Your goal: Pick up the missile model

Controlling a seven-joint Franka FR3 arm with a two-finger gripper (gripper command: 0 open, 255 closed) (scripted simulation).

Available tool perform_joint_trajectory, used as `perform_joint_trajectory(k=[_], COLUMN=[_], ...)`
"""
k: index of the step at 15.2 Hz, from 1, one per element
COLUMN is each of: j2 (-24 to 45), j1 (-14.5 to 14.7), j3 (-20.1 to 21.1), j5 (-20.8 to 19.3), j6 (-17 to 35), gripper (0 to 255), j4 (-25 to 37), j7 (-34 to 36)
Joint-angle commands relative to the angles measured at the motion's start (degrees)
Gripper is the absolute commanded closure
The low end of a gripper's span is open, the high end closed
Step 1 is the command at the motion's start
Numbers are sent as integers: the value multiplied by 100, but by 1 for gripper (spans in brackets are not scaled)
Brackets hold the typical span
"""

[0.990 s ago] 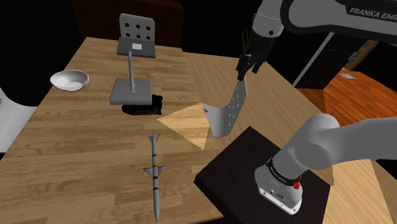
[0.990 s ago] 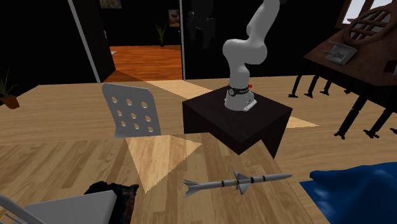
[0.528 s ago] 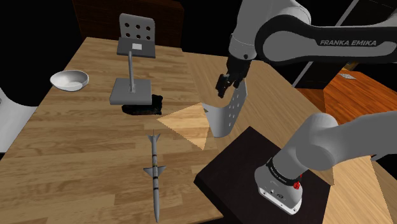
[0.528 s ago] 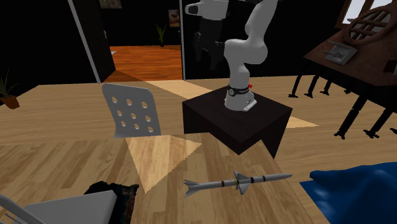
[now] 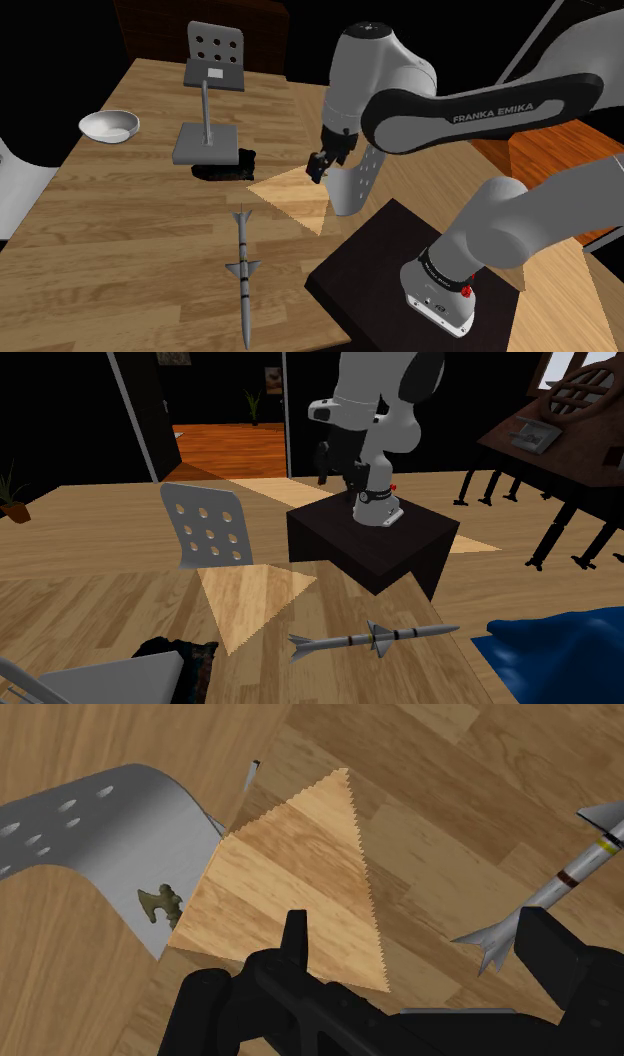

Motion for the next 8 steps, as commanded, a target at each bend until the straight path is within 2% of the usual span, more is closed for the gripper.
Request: perform_joint_trajectory(k=[1,5,8], j2=[356,1137,1804], j1=[22,-10,-71], j3=[236,694,1025], j5=[-53,-351,-773], j6=[304,910,1297], gripper=[0,0,0], j4=[56,184,367], j7=[250,814,1348])
